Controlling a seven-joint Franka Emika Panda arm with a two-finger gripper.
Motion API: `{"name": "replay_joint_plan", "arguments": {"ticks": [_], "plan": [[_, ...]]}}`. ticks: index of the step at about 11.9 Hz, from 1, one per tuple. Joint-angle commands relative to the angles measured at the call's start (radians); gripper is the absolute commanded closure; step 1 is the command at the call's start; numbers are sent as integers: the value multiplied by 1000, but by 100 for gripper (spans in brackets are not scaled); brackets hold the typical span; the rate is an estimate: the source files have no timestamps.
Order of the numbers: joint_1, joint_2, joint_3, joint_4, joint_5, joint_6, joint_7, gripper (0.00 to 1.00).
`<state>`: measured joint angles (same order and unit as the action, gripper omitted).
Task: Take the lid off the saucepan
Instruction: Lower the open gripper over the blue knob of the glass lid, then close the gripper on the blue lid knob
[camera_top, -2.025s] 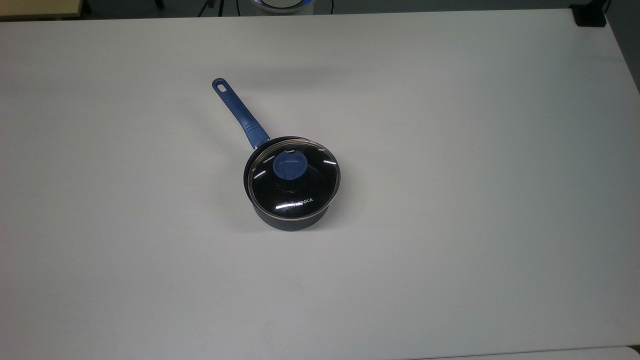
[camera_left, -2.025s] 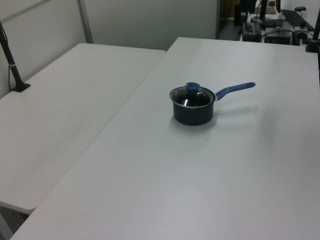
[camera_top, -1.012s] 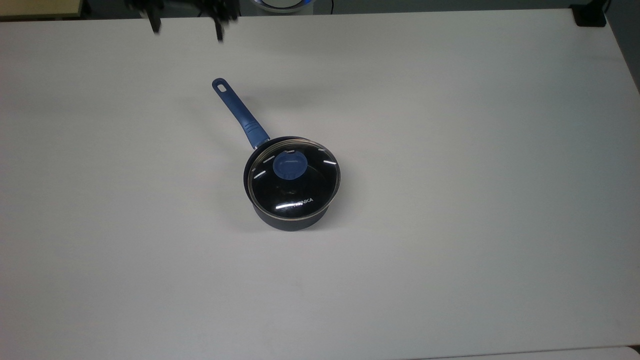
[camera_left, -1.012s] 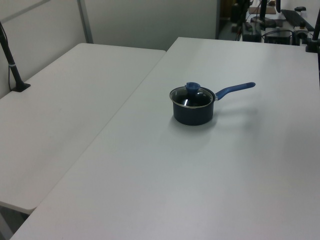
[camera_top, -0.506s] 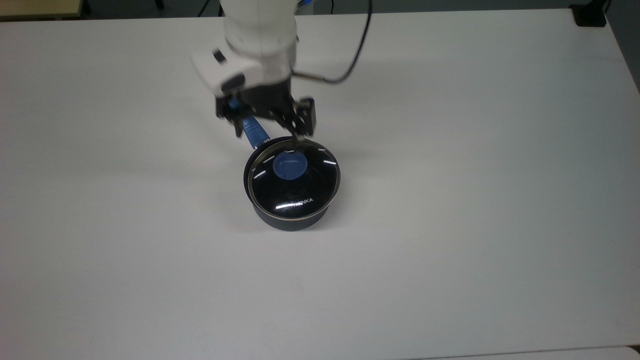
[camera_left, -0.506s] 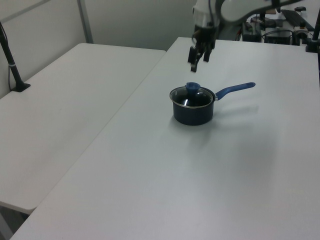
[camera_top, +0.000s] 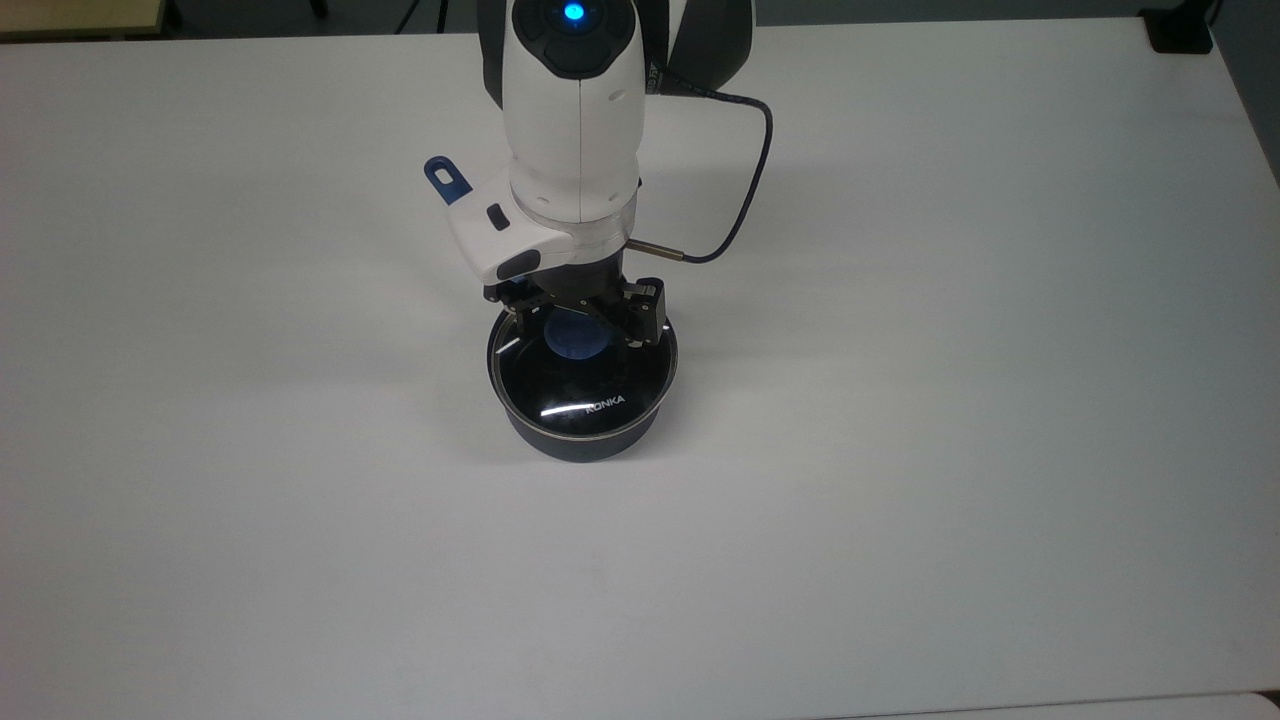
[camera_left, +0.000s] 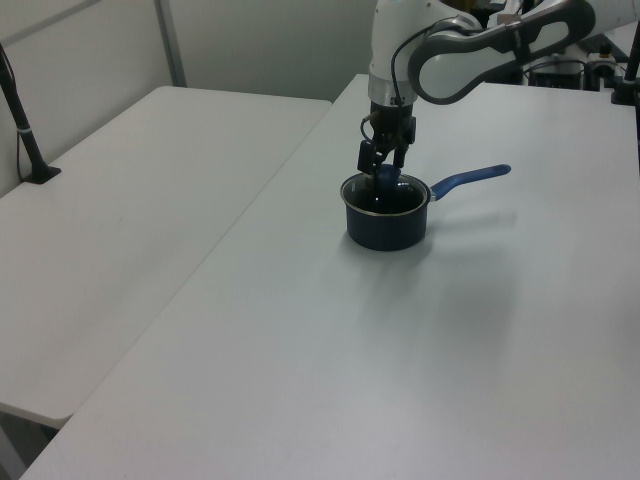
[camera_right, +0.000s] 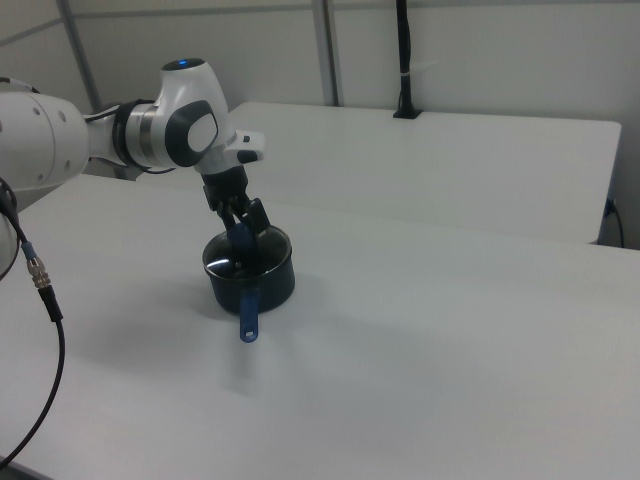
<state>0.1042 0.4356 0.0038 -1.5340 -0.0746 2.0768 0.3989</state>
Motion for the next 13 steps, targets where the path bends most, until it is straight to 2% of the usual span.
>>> {"name": "replay_joint_plan", "arguments": {"ticks": [1, 4, 5, 6, 7, 8, 9, 10, 13], "plan": [[9, -2, 8, -1, 7, 16, 47, 0], [11, 12, 15, -3, 4, 42, 96, 0], [11, 24, 15, -2, 3, 51, 106, 5], [9, 26, 15, -3, 1, 60, 107, 13], [8, 25, 15, -2, 1, 63, 106, 26], [6, 23, 15, 0, 1, 63, 109, 30], [6, 22, 15, 0, -1, 63, 107, 40], [6, 14, 15, 0, -1, 60, 106, 44], [-7, -38, 15, -1, -7, 16, 97, 44]]}}
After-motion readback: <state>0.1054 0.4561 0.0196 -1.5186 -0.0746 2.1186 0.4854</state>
